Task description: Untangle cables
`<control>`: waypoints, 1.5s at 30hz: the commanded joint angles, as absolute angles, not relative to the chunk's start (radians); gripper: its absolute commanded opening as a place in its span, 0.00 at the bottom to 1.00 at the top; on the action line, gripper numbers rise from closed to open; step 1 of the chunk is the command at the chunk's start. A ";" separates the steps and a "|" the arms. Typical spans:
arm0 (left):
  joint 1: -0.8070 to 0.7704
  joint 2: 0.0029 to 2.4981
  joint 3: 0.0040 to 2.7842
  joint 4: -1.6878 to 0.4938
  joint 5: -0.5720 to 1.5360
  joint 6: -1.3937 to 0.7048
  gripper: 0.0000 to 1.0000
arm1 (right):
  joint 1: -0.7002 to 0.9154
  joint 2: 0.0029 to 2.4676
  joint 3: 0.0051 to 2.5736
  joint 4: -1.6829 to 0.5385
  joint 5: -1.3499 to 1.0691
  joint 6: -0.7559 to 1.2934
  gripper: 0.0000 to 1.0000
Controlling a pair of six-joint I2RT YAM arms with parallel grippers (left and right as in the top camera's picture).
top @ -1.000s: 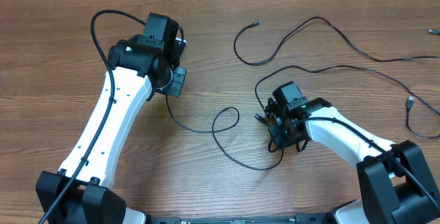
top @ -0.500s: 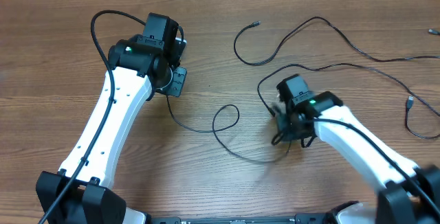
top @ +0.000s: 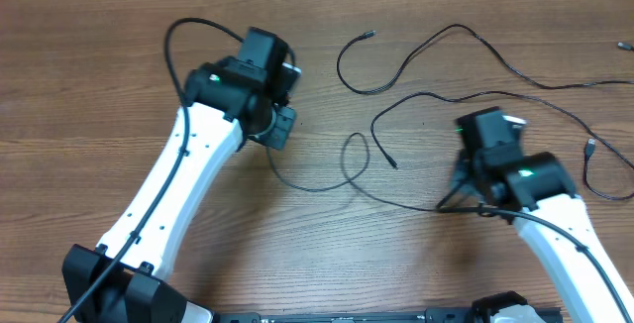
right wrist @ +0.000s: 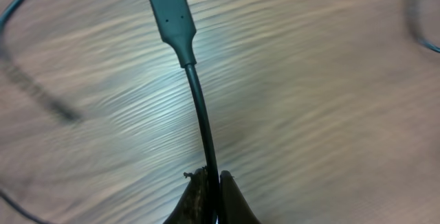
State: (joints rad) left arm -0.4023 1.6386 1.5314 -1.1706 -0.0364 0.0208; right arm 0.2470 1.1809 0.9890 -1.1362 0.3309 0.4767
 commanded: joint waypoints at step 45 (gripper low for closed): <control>-0.697 1.623 1.317 -1.048 0.046 0.020 0.04 | -0.834 1.214 1.010 -0.463 0.503 0.224 0.04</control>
